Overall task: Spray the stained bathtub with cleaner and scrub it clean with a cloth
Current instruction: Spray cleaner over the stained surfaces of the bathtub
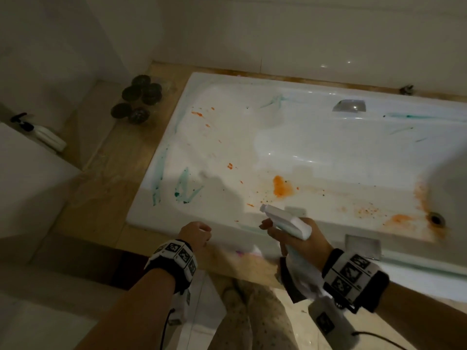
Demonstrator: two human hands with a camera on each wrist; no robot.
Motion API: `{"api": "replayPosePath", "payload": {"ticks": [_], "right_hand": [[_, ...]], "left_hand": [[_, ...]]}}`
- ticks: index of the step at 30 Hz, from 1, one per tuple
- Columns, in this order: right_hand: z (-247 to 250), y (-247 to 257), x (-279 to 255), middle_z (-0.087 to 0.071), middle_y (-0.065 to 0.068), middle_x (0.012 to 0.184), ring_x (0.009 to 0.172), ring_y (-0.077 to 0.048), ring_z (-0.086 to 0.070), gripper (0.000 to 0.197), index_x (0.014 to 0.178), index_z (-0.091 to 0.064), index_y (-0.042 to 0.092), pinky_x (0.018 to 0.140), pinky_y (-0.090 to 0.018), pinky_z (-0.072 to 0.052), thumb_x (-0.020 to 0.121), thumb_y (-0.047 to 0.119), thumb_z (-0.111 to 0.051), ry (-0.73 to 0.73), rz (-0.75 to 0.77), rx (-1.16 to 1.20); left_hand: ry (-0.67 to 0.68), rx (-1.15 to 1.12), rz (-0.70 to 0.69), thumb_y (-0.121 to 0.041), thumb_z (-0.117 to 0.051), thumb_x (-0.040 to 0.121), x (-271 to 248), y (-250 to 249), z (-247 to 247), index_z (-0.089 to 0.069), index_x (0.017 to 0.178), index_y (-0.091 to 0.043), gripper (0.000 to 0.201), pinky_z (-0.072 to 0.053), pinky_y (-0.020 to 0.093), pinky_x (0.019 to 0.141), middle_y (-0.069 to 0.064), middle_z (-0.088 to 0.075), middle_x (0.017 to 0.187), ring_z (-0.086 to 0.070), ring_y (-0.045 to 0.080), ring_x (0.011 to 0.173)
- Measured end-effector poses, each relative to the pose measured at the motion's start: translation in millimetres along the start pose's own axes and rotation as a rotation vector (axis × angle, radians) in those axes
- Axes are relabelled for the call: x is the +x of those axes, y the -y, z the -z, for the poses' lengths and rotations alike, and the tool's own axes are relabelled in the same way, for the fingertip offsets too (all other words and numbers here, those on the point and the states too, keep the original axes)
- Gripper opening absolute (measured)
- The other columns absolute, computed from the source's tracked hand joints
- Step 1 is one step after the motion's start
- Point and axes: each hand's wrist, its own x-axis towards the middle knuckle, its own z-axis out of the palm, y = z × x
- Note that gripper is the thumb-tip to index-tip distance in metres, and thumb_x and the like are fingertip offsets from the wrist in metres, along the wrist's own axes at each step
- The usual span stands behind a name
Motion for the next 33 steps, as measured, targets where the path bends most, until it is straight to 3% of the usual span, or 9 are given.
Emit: {"api": "replayPosePath", "payload": {"ticks": [3,5,9,12,15,18,23,27,33], "right_hand": [[-6,-9,-16,-0.071,-0.010,0.095,0.057,-0.028,-0.060,0.021,0.105,-0.067,0.016,0.064,-0.039,-0.055,0.084,0.018,-0.067,-0.009,-0.038,0.108],[-10,-14,-25,-0.069,-0.009,0.091,0.064,-0.025,-0.063,0.028,0.111,-0.061,0.022,0.067,-0.038,-0.055,0.085,0.014,-0.067,-0.006,0.042,0.071],[-4,-12,-19,-0.059,-0.007,0.094,0.076,-0.021,-0.057,0.029,0.104,-0.050,0.015,0.064,-0.027,-0.046,0.077,0.018,-0.060,-0.139,0.197,-0.025],[5,-12,-4,-0.059,-0.005,0.088,0.072,-0.019,-0.055,0.024,0.098,-0.052,0.012,0.062,-0.021,-0.043,0.077,0.022,-0.058,-0.085,0.245,-0.119],[10,-26,14,-0.061,-0.003,0.092,0.079,-0.022,-0.057,0.027,0.099,-0.051,0.020,0.072,-0.030,-0.046,0.074,0.027,-0.060,0.109,0.121,-0.328],[14,-42,26,-0.060,-0.003,0.105,0.090,-0.021,-0.055,0.034,0.108,-0.050,0.018,0.080,-0.031,-0.044,0.081,0.029,-0.067,0.307,-0.079,-0.639],[30,-59,23,-0.053,-0.007,0.116,0.107,-0.027,-0.050,0.047,0.116,-0.044,0.015,0.084,-0.035,-0.043,0.084,0.044,-0.063,0.454,-0.202,-0.988],[48,-65,17,-0.047,-0.005,0.118,0.108,-0.027,-0.047,0.052,0.115,-0.042,0.015,0.087,-0.039,-0.041,0.080,0.045,-0.067,0.517,-0.210,-0.954],[69,-76,0,-0.046,-0.004,0.121,0.110,-0.027,-0.050,0.055,0.121,-0.045,0.016,0.094,-0.038,-0.043,0.078,0.037,-0.071,0.463,-0.175,-0.878]], "left_hand": [[-0.008,-0.020,-0.006,-0.007,-0.051,0.094,1,-3,-6,-0.059,0.118,-0.001,0.026,-0.048,0.026,0.079,0.018,-0.062,0.115,-0.060,0.023,0.086],[-0.010,-0.026,-0.029,-0.006,-0.049,0.094,3,-8,-8,-0.058,0.118,0.000,0.026,-0.045,0.023,0.076,0.018,-0.061,0.114,-0.058,0.022,0.085],[-0.013,-0.034,-0.052,-0.004,-0.049,0.094,8,-22,-15,-0.059,0.116,0.000,0.024,-0.051,0.029,0.081,0.015,-0.061,0.102,-0.059,0.023,0.082],[-0.017,0.033,-0.056,-0.007,-0.049,0.093,9,-29,-23,-0.060,0.115,-0.005,0.024,-0.052,0.033,0.085,0.014,-0.063,0.106,-0.061,0.023,0.086],[-0.019,0.170,-0.058,-0.011,-0.050,0.091,6,-35,-32,-0.061,0.114,-0.012,0.025,-0.050,0.038,0.093,0.014,-0.062,0.116,-0.061,0.029,0.103],[-0.006,0.281,-0.048,-0.011,-0.048,0.091,-1,-41,-43,-0.059,0.118,-0.013,0.029,-0.047,0.034,0.095,0.012,-0.060,0.121,-0.057,0.028,0.110],[0.004,0.340,-0.002,-0.013,-0.046,0.093,-10,-42,-58,-0.057,0.121,-0.014,0.030,-0.044,0.032,0.099,0.009,-0.057,0.127,-0.053,0.026,0.116],[-0.007,0.327,0.018,-0.015,-0.052,0.093,-20,-42,-75,-0.056,0.121,-0.010,0.029,-0.042,0.029,0.097,0.011,-0.057,0.126,-0.053,0.026,0.116],[-0.059,0.291,0.019,-0.014,-0.053,0.092,-39,-58,-104,-0.057,0.119,-0.008,0.029,-0.043,0.027,0.092,0.012,-0.059,0.124,-0.054,0.026,0.115]]}}
